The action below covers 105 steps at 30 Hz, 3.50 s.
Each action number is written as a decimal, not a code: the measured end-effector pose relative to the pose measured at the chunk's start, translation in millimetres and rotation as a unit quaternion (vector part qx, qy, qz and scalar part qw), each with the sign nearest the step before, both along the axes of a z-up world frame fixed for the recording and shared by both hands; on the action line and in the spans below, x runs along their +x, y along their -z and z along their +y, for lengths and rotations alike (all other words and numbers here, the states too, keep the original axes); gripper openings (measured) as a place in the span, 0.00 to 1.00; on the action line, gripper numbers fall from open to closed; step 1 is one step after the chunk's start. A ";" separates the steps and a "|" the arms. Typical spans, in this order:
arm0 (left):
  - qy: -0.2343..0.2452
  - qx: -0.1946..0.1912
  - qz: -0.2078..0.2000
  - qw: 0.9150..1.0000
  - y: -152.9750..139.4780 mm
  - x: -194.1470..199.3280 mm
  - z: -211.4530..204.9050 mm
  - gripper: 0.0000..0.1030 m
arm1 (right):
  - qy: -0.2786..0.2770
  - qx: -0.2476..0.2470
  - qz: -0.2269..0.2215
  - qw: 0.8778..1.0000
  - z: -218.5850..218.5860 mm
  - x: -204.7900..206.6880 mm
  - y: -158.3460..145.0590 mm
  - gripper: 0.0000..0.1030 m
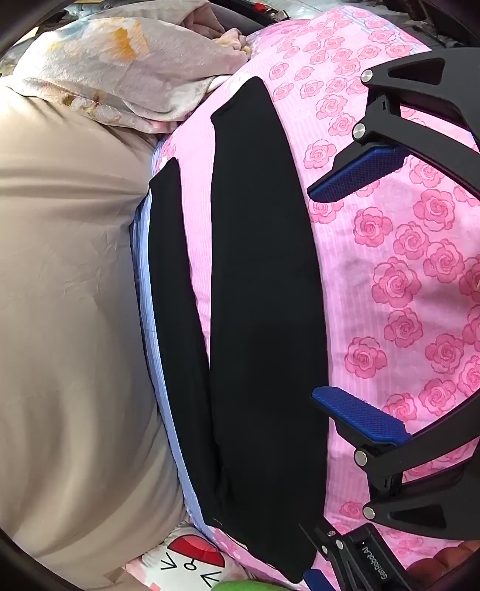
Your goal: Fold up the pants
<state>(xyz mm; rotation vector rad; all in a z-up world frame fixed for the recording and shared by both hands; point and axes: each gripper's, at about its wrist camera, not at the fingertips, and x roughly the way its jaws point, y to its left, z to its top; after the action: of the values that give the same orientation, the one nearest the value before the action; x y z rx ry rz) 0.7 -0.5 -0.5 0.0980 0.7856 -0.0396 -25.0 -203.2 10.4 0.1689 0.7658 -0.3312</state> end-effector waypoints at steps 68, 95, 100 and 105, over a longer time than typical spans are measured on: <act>0.003 0.006 0.007 1.000 6.4 0.7 0.4 0.96 | -0.007 0.006 0.002 1.000 7.7 1.7 1.0 0.95; 0.007 0.015 0.008 1.000 6.5 6.7 -11.4 0.96 | -0.009 0.007 0.004 1.000 1.7 3.7 4.2 0.95; 0.007 0.017 0.012 1.000 8.2 11.1 -16.7 0.96 | -0.009 0.008 0.005 1.000 0.5 5.8 7.1 0.95; 0.010 0.015 0.021 1.000 13.0 22.4 -20.3 0.96 | -0.007 0.006 0.012 1.000 -8.6 13.6 14.3 0.95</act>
<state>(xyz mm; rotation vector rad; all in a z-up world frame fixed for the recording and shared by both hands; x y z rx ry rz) 23.1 -20.8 -13.5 0.1336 0.8280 -0.0498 -11.4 -211.8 -3.9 0.1713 0.7926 -0.3153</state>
